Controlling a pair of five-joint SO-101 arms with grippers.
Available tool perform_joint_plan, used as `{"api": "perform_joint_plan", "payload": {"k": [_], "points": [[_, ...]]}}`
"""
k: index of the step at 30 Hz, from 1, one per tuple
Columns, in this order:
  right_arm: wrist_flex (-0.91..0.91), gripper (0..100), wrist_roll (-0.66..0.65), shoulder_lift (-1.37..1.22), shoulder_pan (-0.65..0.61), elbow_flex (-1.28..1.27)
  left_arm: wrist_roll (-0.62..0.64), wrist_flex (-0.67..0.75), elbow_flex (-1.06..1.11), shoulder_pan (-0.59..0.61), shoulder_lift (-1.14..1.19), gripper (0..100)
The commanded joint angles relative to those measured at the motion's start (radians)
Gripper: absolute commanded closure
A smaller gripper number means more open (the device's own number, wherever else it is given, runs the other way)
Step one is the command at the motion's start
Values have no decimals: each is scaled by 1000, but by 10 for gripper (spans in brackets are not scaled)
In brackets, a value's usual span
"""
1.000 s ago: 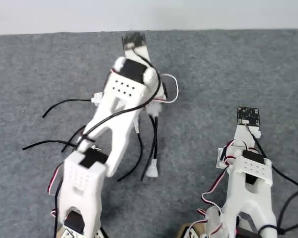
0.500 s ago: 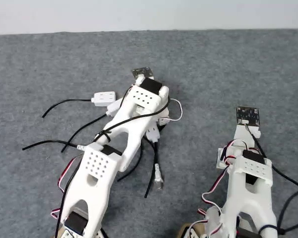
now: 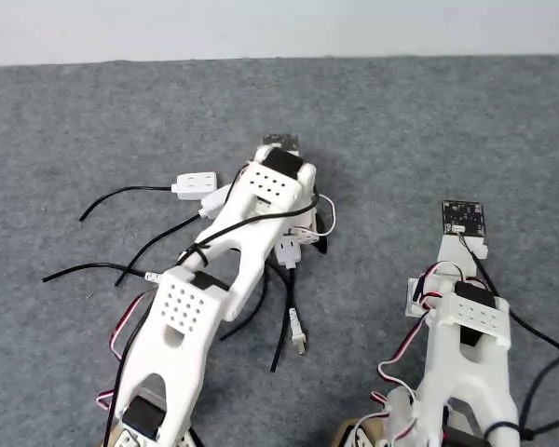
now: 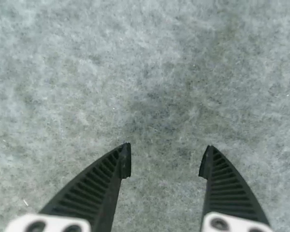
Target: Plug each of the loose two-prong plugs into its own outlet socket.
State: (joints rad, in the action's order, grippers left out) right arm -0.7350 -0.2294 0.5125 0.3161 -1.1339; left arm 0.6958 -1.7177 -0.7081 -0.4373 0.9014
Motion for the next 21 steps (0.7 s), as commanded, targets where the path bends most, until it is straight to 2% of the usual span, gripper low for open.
{"api": "perform_joint_plan", "payload": {"k": [1, 5, 9, 13, 16, 21], "points": [[15, 765, -11, 33, -7, 6, -23, -38, 96, -9, -215, 663], [15, 765, -11, 33, -7, 6, -58, -20, 297, -5, -416, 663], [13, 765, -8, 33, -7, 6, -184, 61, 513, 23, -591, 663], [7, 837, -8, 38, -13, 8, -284, 155, 743, 97, -772, 663], [-64, 889, -11, 45, -65, 21, -351, 267, 964, 167, -931, 663], [-252, 899, 35, 47, -194, 124, -477, 509, 1383, 279, -1201, 663]]}}
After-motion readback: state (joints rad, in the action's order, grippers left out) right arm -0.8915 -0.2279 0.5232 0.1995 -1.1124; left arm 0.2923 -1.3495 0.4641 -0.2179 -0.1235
